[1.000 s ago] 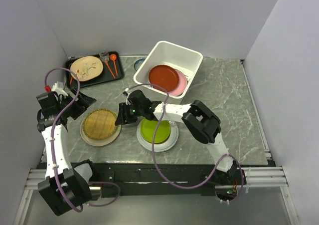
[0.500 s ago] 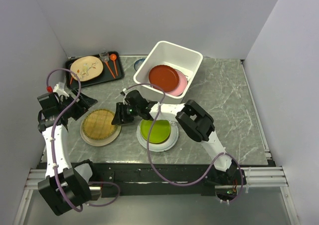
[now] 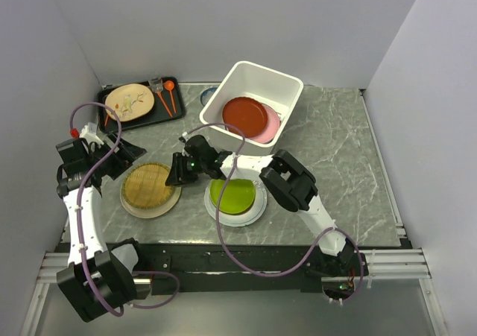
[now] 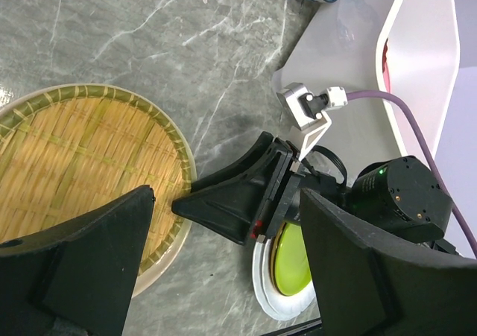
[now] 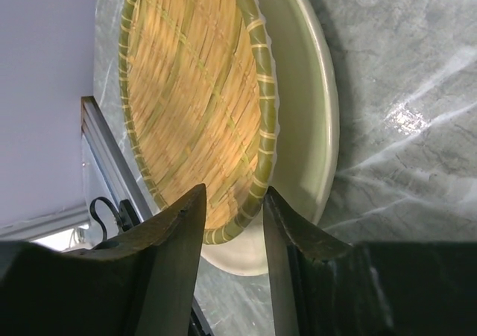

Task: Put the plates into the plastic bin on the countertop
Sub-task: Pick up the plate at the center of the board, then place the plate in the plastic bin.

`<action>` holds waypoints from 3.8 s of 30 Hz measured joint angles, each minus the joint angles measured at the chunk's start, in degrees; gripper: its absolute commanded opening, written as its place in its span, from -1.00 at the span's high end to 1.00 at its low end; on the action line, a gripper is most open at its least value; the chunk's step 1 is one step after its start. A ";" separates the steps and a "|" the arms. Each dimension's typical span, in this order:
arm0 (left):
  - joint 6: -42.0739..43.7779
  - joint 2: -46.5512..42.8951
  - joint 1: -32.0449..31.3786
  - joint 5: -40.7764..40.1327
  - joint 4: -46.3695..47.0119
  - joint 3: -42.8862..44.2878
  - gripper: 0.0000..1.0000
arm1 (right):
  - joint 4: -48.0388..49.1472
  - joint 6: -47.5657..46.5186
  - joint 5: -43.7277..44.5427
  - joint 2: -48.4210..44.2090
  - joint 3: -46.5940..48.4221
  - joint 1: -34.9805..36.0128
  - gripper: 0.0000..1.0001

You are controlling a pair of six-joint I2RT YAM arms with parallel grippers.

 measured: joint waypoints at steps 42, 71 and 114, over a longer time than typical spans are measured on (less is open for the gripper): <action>0.02 -2.69 0.00 -0.26 0.87 -0.52 -0.69 | 0.02 1.16 2.14 -5.27 -6.27 0.00 1.00; 0.02 -2.78 0.00 -0.26 0.94 -0.66 -0.70 | -4.74 -3.76 8.41 -27.23 -18.80 -1.01 1.00; -2.80 -3.08 -16.31 -10.40 4.04 -0.72 -0.71 | -10.56 -5.49 17.73 -55.71 -38.82 -4.96 1.00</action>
